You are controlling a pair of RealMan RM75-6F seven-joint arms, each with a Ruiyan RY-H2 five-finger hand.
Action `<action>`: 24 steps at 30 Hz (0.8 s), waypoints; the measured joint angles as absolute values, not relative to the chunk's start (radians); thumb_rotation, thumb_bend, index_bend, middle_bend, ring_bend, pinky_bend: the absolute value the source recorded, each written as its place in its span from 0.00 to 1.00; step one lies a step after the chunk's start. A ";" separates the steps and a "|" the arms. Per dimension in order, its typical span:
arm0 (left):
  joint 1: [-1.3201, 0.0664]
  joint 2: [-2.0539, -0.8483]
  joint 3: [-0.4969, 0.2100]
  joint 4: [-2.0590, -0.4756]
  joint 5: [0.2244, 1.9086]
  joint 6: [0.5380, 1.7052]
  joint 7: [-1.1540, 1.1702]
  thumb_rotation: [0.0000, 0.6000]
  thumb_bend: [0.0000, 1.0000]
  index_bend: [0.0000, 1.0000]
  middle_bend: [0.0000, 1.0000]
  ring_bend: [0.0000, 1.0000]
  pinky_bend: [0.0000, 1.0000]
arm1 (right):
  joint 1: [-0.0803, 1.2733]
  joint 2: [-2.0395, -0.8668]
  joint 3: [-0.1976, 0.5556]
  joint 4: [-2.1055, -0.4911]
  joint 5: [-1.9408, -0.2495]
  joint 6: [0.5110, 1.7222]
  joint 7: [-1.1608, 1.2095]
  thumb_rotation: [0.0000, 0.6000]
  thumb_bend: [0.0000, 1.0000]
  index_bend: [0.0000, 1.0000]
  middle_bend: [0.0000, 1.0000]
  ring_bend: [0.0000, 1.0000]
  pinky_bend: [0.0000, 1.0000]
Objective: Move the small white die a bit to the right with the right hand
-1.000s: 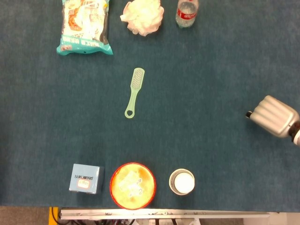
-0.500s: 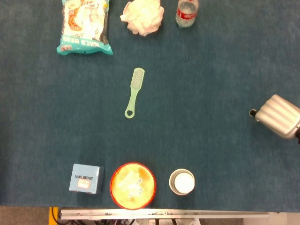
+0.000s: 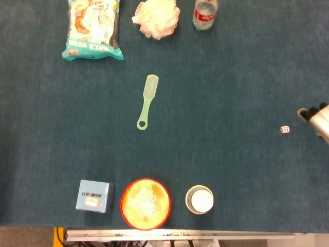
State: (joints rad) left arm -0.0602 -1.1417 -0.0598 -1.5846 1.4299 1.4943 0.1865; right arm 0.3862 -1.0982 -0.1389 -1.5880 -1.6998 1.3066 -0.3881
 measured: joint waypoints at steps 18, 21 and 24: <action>-0.082 -1.193 -0.061 -1.489 1.497 1.518 0.129 1.00 0.14 0.39 0.37 0.25 0.40 | 0.161 -1.102 -0.108 -1.563 -1.642 1.536 -0.191 1.00 0.30 0.29 0.25 0.23 0.31; -0.087 -1.204 -0.062 -1.468 1.503 1.520 0.114 1.00 0.14 0.38 0.37 0.25 0.40 | 0.149 -1.100 -0.103 -1.539 -1.644 1.546 -0.142 1.00 0.30 0.29 0.25 0.23 0.31; -0.092 -1.212 -0.064 -1.458 1.503 1.517 0.105 1.00 0.14 0.37 0.37 0.25 0.40 | 0.140 -1.094 -0.097 -1.526 -1.648 1.553 -0.107 1.00 0.31 0.29 0.25 0.23 0.31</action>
State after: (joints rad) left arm -0.0922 -1.2116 -0.0641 -1.4584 1.5030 1.5175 0.1055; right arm 0.1399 -1.0938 -0.0972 -1.5259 -1.6480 1.5532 -0.1067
